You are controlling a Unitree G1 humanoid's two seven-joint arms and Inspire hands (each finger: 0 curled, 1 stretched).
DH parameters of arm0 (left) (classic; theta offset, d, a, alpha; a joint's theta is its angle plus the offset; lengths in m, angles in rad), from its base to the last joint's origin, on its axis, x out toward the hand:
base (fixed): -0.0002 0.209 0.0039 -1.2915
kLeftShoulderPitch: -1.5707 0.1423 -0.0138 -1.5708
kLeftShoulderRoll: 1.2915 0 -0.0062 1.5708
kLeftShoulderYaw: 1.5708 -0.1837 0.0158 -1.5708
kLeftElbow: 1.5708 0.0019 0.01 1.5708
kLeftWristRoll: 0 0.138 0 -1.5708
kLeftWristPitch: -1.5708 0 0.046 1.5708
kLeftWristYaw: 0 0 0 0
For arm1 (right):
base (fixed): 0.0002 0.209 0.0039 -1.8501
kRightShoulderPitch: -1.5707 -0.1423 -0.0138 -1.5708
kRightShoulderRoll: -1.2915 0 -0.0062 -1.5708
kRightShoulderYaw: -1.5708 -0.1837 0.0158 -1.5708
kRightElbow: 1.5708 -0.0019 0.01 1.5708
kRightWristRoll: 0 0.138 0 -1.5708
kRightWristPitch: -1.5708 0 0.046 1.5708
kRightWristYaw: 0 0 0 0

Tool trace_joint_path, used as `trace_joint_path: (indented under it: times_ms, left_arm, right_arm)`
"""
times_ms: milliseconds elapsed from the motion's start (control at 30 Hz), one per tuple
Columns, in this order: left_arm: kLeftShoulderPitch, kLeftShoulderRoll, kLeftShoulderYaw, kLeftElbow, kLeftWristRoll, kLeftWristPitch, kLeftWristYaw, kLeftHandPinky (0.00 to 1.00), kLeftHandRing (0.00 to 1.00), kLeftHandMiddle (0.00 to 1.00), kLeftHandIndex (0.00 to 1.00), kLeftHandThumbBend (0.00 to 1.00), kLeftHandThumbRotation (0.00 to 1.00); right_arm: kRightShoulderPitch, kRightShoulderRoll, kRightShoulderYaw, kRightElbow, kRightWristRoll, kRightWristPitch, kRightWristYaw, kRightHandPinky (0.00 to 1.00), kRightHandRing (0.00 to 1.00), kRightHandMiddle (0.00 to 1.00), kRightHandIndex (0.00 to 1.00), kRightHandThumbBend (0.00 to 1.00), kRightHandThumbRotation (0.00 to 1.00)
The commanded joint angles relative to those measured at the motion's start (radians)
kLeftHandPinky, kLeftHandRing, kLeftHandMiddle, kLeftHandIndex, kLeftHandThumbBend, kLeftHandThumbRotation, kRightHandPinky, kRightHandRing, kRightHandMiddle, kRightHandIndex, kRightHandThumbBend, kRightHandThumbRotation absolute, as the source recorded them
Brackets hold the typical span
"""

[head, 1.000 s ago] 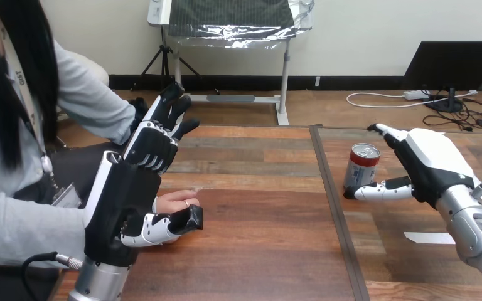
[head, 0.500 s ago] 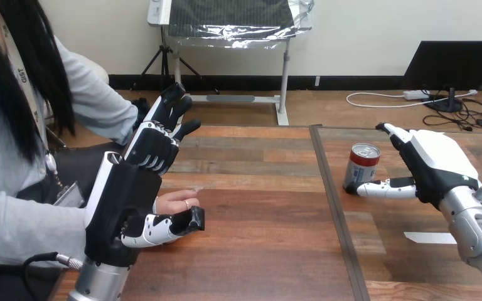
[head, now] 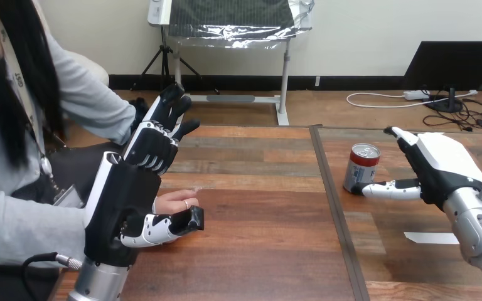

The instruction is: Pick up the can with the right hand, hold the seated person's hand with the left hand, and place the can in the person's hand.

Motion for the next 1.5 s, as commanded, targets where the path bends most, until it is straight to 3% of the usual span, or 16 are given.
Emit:
trace_joint_path:
  times_ms: [0, 633, 900, 1200, 1467]
  left_arm:
    - [-0.042, -0.005, 0.011, -0.028, -0.004, -0.009, 0.010, 0.89, 0.96, 0.98, 0.94, 1.00, 0.50]
    - [-0.035, -0.006, 0.006, -0.029, 0.008, -0.030, 0.028, 0.88, 0.96, 0.97, 0.94, 1.00, 0.51]
    - [-0.029, -0.007, 0.003, -0.034, 0.008, -0.027, 0.034, 0.89, 0.97, 0.98, 0.93, 1.00, 0.50]
    - [-0.030, -0.010, 0.007, -0.023, 0.028, -0.054, 0.054, 0.89, 0.96, 0.97, 0.93, 1.00, 0.52]
    - [-0.031, -0.007, 0.001, -0.016, 0.013, -0.055, 0.042, 0.88, 0.97, 0.97, 0.93, 1.00, 0.52]
  right_arm:
    - [-0.097, 0.008, -0.005, 0.004, 0.004, 0.017, -0.003, 0.96, 0.98, 0.95, 0.95, 1.00, 0.66]
    - [-0.119, 0.034, 0.020, 0.019, -0.023, 0.106, 0.043, 0.97, 0.98, 0.95, 0.94, 1.00, 0.63]
    - [-0.122, 0.041, 0.038, 0.022, -0.049, 0.125, 0.035, 0.97, 0.97, 0.94, 0.94, 1.00, 0.65]
    - [-0.125, 0.050, 0.042, 0.028, -0.049, 0.151, 0.060, 0.97, 0.97, 0.94, 0.93, 1.00, 0.66]
    - [-0.124, 0.055, 0.049, 0.026, -0.055, 0.150, 0.057, 0.97, 0.97, 0.94, 0.93, 1.00, 0.65]
